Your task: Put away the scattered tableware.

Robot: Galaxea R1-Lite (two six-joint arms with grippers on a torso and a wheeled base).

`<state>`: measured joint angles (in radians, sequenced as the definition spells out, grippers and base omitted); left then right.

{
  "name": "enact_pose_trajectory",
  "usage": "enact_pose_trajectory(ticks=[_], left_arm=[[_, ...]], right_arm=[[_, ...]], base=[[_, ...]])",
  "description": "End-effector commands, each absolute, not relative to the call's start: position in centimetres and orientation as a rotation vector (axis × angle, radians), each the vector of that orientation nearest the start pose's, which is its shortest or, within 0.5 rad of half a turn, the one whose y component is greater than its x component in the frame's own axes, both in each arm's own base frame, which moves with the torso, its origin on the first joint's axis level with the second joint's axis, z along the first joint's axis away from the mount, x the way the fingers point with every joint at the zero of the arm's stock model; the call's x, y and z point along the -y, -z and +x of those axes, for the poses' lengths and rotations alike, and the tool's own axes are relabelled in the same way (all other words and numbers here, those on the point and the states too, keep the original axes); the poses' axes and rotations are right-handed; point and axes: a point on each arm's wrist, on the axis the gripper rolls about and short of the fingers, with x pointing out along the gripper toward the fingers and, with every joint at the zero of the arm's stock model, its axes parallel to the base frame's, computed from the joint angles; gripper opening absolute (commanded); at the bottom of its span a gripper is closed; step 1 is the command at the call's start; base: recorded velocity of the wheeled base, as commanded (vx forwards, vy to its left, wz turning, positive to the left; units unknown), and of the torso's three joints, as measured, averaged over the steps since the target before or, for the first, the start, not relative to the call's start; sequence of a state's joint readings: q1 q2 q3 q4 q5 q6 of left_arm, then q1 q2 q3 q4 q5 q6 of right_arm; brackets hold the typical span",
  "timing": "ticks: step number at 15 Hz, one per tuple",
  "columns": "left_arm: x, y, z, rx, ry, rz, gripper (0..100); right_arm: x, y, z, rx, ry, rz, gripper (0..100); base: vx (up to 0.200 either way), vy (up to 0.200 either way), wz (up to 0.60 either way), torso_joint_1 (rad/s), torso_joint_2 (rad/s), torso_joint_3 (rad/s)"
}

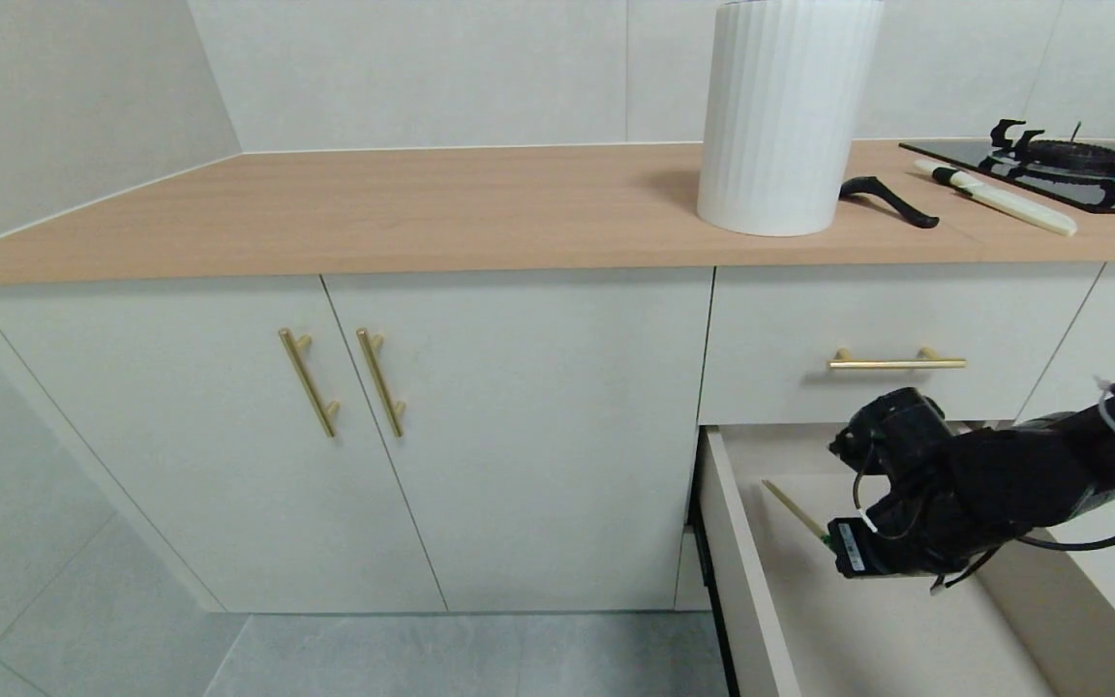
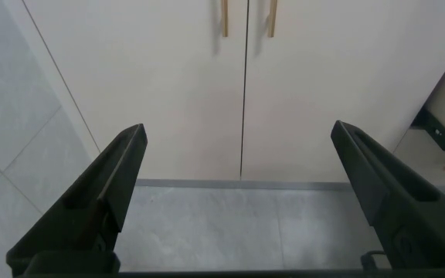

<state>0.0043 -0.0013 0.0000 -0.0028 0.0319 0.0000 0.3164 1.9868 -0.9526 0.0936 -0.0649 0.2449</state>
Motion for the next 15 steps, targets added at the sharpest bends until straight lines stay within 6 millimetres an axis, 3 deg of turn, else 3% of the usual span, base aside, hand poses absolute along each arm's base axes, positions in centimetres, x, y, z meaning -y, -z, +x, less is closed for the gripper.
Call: enact_pose_trajectory(ticks=[1, 5, 15], left_arm=[[-0.1, -7.6, -2.3, 0.003, -0.037, 0.0, 100], [-0.1, -7.6, -2.3, 0.003, -0.037, 0.0, 100], [-0.1, -7.6, -2.3, 0.003, -0.037, 0.0, 100]], right_arm=[[-9.9, -3.0, 30.7, -1.231, -0.049, -0.036, 0], [-10.2, -0.8, 31.7, -1.211, -0.01, -0.002, 0], [-9.9, 1.6, 32.6, -1.161, 0.034, -0.001, 0]], base=[[0.0, 0.0, 0.0, 0.0, 0.0, 0.0], [0.0, 0.0, 0.0, 0.0, 0.0, 0.0], [0.0, 0.0, 0.0, 0.0, 0.0, 0.0]])
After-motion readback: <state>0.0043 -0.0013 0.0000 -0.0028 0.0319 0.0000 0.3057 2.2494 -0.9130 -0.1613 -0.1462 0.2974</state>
